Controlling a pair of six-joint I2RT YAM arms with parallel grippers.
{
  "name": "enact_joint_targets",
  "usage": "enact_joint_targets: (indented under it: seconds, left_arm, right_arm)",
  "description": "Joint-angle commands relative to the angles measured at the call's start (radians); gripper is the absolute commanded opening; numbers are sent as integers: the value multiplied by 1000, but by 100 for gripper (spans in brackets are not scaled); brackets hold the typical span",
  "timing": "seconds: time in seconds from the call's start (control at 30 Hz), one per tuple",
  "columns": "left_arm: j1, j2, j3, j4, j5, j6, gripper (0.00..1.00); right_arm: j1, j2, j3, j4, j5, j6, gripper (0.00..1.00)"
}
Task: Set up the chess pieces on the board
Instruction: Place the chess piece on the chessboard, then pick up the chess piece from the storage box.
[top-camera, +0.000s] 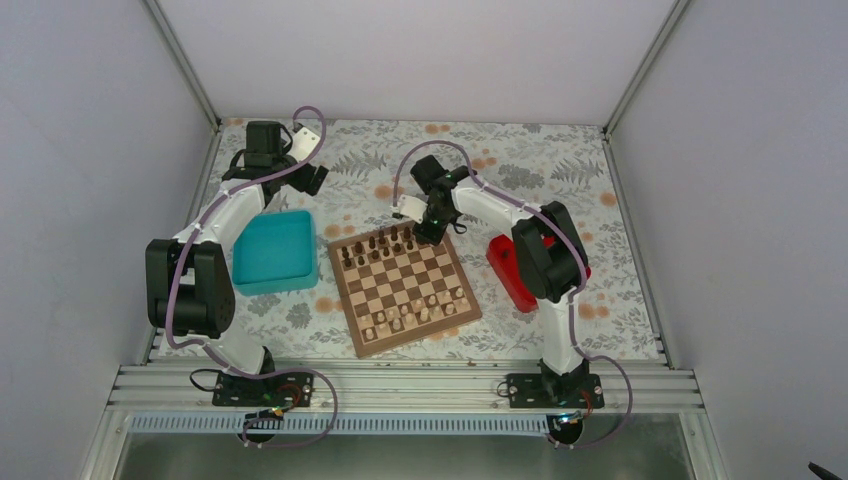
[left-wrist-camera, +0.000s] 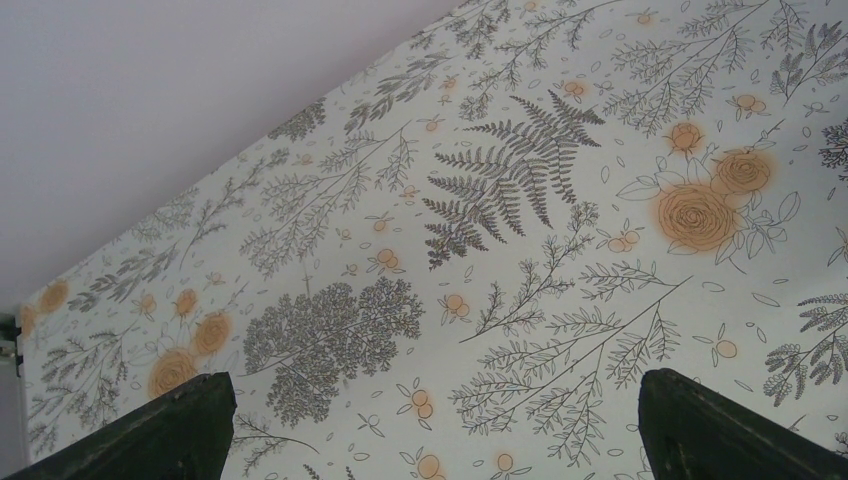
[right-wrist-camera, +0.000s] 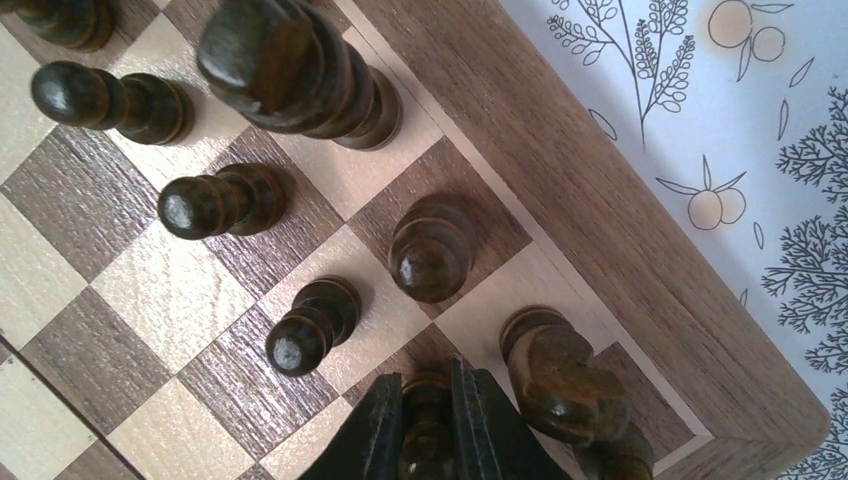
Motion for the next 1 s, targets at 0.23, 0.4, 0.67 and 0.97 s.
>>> enact_joint_targets:
  seconds: [0.23,0.4,0.67,0.97]
  left_arm:
    - [-2,-24,-8,18,16,14,100]
    - [-3,-22,-7,17,16,16,100]
    - [0,-28,-5,12,9,20,100]
    - [1,-29,0,11,13,19,100]
  right_arm:
    - [11,-10,-11,6,24,-3,21]
    - [9,-44,-14,-12,10,1,25]
    - [-11,-210,-6,-106,40,11,32]
    - [-239,-514,-189,-152,137,8,44]
